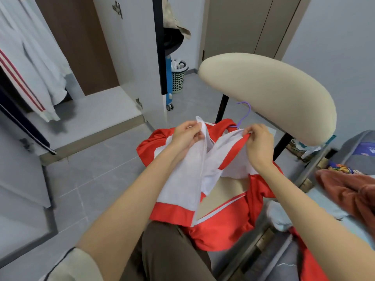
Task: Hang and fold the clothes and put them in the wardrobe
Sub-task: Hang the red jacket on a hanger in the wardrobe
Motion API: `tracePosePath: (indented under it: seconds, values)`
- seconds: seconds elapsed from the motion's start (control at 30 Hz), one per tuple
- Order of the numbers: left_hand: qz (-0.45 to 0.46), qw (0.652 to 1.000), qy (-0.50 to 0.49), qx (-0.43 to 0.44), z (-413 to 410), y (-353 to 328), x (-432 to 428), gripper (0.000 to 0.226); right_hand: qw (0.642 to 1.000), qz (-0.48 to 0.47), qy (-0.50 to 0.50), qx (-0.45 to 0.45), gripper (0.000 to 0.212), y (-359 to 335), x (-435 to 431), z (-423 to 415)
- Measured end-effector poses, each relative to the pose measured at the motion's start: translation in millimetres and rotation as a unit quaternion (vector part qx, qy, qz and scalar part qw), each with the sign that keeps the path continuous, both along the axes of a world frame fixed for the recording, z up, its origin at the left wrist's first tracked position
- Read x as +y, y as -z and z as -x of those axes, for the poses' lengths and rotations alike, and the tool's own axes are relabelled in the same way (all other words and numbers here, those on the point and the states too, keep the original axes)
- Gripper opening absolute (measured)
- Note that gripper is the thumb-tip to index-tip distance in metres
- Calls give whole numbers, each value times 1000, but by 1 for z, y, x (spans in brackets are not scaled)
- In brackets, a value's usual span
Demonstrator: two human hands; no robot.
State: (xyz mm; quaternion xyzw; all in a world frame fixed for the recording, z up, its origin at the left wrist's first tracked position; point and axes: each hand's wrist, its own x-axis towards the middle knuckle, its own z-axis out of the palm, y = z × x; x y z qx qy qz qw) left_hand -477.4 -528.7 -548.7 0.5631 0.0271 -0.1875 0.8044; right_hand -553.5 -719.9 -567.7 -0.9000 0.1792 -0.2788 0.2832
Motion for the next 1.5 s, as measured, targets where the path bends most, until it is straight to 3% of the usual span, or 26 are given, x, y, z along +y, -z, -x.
tracePosePath:
  seconds: [0.03, 0.1, 0.2, 0.3, 0.47, 0.53, 0.57, 0.63, 0.77, 0.9, 0.97, 1.03, 1.1, 1.13, 1.2, 1.23, 1.3, 1.37, 1.43, 1.5]
  values:
    - [-4, 1000, 5, -8, -3, 1, -8, 12, 1000, -10, 0, 26, 35, 2, -7, -5]
    - [-101, 993, 45, -49, -1, 14, -16, 19, 992, -11, -36, 122, 40, 12, -15, -8]
    - [-281, 936, 163, -136, 15, 50, -5, 35, 968, -2, -94, 231, 44, 36, -11, 1]
    - [-386, 854, 261, -231, 43, 83, 13, 44, 950, 16, -122, 288, 43, 57, 1, 19]
    - [-552, 675, 357, -335, 102, 132, 36, 96, 905, -120, -159, 375, 46, 91, 30, 45]
    - [-607, 612, 351, -367, 118, 149, 46, 105, 905, -176, -140, 362, 47, 100, 38, 54]
    - [-631, 596, 335, -366, 123, 154, 50, 103, 905, -196, -135, 353, 46, 103, 40, 58]
    - [-640, 613, 300, -352, 128, 158, 56, 85, 906, -217, -130, 339, 44, 107, 40, 65]
    - [-603, 684, 191, -363, 138, 152, 61, 19, 902, -228, -151, 335, 45, 109, 39, 79]
    - [-609, 722, -43, -324, 151, 142, 66, 9, 906, -234, -156, 317, 60, 111, 49, 88]
    - [-560, 773, -107, -277, 159, 142, 71, 17, 919, -214, -137, 303, 53, 115, 60, 93]
    - [-511, 823, -154, -193, 167, 142, 73, 24, 929, -146, -150, 307, 55, 120, 68, 96]
    - [-482, 850, -159, -139, 169, 142, 73, 26, 925, -6, -171, 340, 63, 124, 71, 98]
    - [-428, 886, -143, -107, 167, 143, 73, 26, 923, 60, -165, 343, 58, 125, 69, 99]
    - [-232, 969, -88, 17, 163, 138, 72, 23, 933, 113, -130, 316, 39, 119, 63, 100]
    - [-130, 986, -58, 82, 163, 134, 71, 22, 944, 121, -112, 286, 34, 116, 59, 103]
    - [12, 986, -36, 164, 167, 136, 71, 29, 967, 136, -93, 193, 26, 106, 51, 114]
    - [70, 978, -49, 191, 171, 139, 72, 38, 983, 115, -94, 104, 20, 97, 42, 130]
    - [83, 976, -53, 192, 171, 139, 72, 40, 984, 78, -103, 123, 23, 94, 34, 145]
    - [26, 984, -39, 171, 171, 138, 68, 25, 969, 28, -97, 224, 29, 99, 28, 156]
